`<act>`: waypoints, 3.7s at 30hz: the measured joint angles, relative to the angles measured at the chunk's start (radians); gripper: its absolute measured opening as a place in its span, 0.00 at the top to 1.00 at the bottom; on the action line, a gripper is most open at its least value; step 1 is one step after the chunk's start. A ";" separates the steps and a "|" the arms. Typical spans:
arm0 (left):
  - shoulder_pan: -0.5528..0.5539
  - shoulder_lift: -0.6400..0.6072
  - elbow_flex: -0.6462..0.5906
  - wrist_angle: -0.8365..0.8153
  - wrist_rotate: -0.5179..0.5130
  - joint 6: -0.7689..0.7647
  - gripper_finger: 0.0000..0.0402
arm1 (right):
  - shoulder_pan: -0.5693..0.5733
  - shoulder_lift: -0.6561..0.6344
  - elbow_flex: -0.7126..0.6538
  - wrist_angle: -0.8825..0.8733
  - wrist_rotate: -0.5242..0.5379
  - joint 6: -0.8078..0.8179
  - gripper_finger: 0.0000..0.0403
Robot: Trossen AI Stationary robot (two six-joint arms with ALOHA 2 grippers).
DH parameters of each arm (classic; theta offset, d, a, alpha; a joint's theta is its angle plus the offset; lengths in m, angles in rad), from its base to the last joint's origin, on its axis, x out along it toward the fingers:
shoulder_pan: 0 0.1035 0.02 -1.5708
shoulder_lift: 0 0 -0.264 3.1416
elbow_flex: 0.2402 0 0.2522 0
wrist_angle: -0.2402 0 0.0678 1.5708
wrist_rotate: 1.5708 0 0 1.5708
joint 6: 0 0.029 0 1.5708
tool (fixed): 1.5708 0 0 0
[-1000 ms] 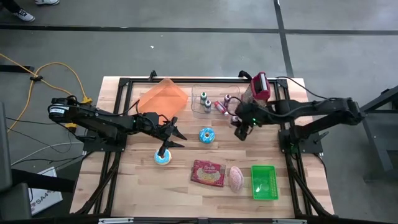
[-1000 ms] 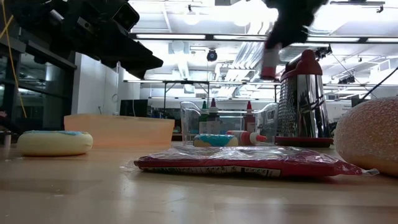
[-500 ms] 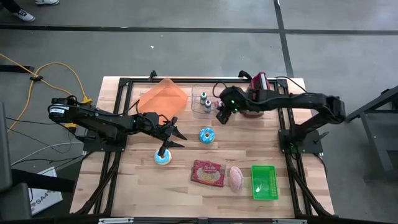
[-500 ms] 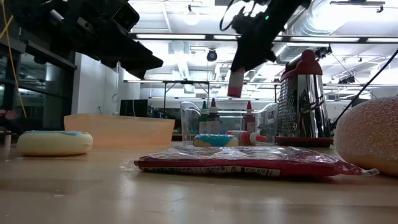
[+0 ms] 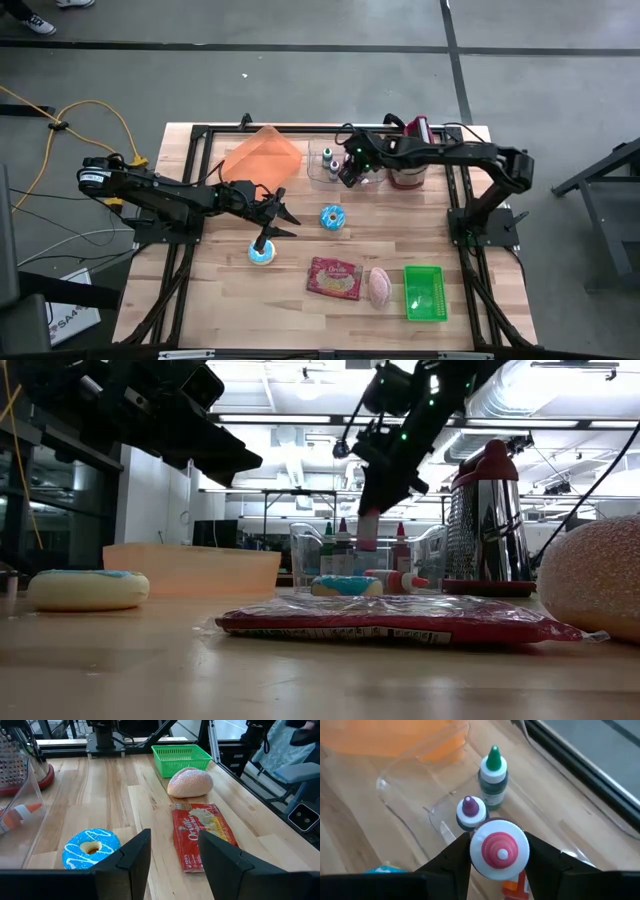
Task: Pick & Place Food Item
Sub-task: Put the left red food coloring bottle into the transparent bin, then put the blue donut into the green bin
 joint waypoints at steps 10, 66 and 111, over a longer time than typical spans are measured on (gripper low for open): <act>0.000 0.000 0.000 0.000 0.000 0.000 0.61 | -0.003 0.083 0.000 0.010 -0.031 0.005 0.65; 0.000 0.000 0.000 0.000 0.000 0.000 0.61 | -0.021 -0.009 -0.001 0.013 -0.002 -0.026 0.46; 0.000 0.000 0.000 0.000 0.000 0.000 0.61 | 0.429 -0.059 0.000 -0.235 -0.085 -0.129 0.46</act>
